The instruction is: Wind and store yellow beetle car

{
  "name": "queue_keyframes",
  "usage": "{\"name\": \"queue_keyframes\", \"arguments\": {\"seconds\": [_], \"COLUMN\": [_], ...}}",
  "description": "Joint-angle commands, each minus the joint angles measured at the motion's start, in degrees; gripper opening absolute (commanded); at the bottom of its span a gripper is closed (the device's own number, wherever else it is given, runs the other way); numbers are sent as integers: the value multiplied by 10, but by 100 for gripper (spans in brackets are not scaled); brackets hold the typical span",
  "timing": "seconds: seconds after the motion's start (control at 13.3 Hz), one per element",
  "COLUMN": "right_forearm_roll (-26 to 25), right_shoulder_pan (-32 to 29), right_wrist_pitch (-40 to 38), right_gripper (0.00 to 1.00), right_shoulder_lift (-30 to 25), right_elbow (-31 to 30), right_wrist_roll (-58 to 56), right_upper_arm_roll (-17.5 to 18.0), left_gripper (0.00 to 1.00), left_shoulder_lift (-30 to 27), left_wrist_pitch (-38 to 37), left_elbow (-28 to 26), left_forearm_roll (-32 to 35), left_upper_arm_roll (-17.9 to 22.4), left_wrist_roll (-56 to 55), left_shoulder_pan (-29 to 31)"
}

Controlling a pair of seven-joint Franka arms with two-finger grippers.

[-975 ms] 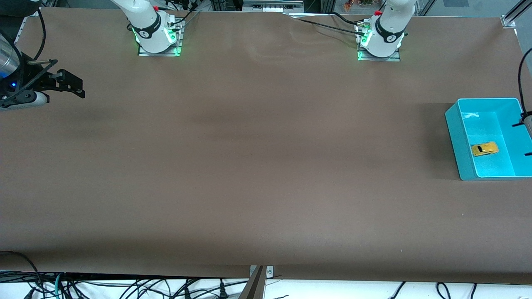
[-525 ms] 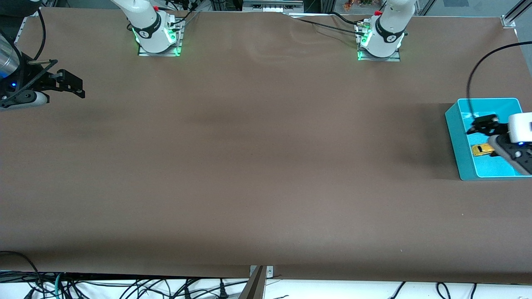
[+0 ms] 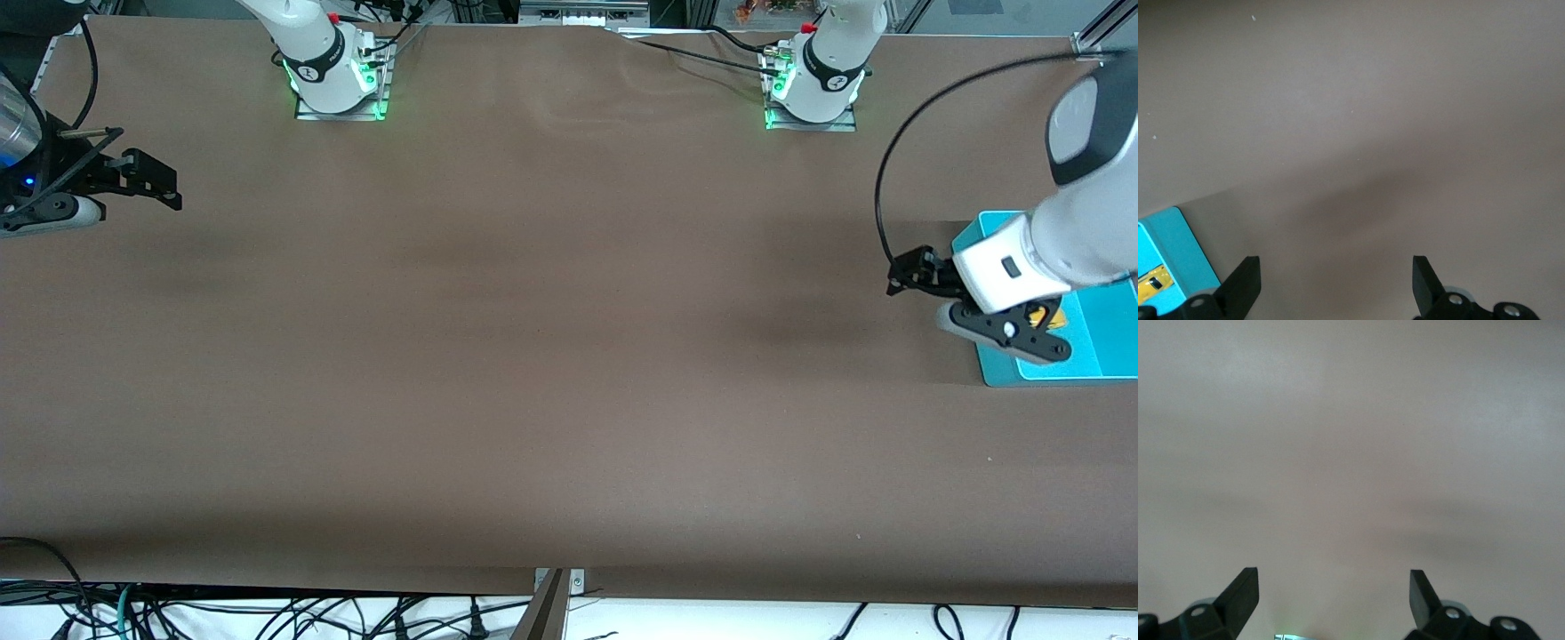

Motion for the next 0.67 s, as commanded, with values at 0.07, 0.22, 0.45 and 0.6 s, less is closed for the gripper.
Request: {"name": "queue_keyframes", "arguments": {"seconds": [0.07,0.22,0.45,0.6], "right_forearm_roll": [1,1,1,1], "right_shoulder_pan": [1,1,0,0], "right_wrist_pitch": [-13,-13,-13,-13], "right_gripper": [100,100,100,100], "right_shoulder_lift": [6,6,6,6], "right_elbow": [15,15,15,15], "right_wrist_roll": [6,6,6,6], "right_upper_arm_roll": [-1,-1,-1,-1], "left_gripper": [100,100,100,100], "left_shoulder_lift": [-97,-131,-161,-162], "left_wrist_pitch": [1,53,86,82], "left_elbow": [-58,-125,-164,-160], "left_forearm_roll": [-28,-71,-64,-60], "left_upper_arm_roll": [152,239,295,265], "left_wrist_roll": [-57,-119,-125,-126], "left_shoulder_pan": [-113,-169,-233,-218]}}
